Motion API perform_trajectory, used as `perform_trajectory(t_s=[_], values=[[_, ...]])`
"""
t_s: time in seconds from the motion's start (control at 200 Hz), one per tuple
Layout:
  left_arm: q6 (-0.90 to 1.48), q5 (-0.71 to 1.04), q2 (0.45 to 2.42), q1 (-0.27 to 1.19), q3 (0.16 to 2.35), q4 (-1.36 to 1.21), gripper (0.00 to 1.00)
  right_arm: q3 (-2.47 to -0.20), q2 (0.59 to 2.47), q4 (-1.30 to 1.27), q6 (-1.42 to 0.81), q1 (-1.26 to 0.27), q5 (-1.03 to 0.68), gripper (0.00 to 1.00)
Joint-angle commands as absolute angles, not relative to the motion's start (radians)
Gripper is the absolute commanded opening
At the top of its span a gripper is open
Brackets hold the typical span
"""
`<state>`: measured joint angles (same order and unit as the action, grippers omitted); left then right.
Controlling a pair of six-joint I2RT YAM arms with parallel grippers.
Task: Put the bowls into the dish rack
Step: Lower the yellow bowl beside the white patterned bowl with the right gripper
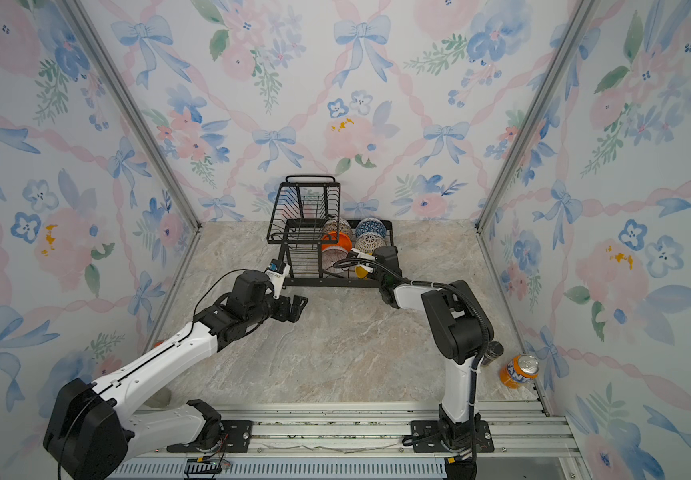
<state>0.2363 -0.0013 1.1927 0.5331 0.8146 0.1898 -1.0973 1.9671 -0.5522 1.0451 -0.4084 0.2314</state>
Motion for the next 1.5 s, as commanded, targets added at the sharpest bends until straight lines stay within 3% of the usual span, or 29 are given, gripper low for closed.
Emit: perform_trajectory(t_s=[0.0,0.625,1.085,1.49], values=[[0.244,0.009,1.175,0.525,0.798,0.200,0.98,-1.104,1.968,-0.437,0.972,-0.436,0.178,0.05],[0.247,0.012,1.163,0.522,0.789,0.202,0.98,-1.108,1.952,-0.456,0.953,-0.435,0.190,0.32],[0.247,0.006,1.150,0.517,0.783,0.208,0.98,-1.106,1.903,-0.394,0.933,-0.427,0.155,0.43],[0.239,0.012,1.155,0.512,0.799,0.210,0.98,-1.121,1.865,-0.282,0.928,-0.425,0.141,0.63]])
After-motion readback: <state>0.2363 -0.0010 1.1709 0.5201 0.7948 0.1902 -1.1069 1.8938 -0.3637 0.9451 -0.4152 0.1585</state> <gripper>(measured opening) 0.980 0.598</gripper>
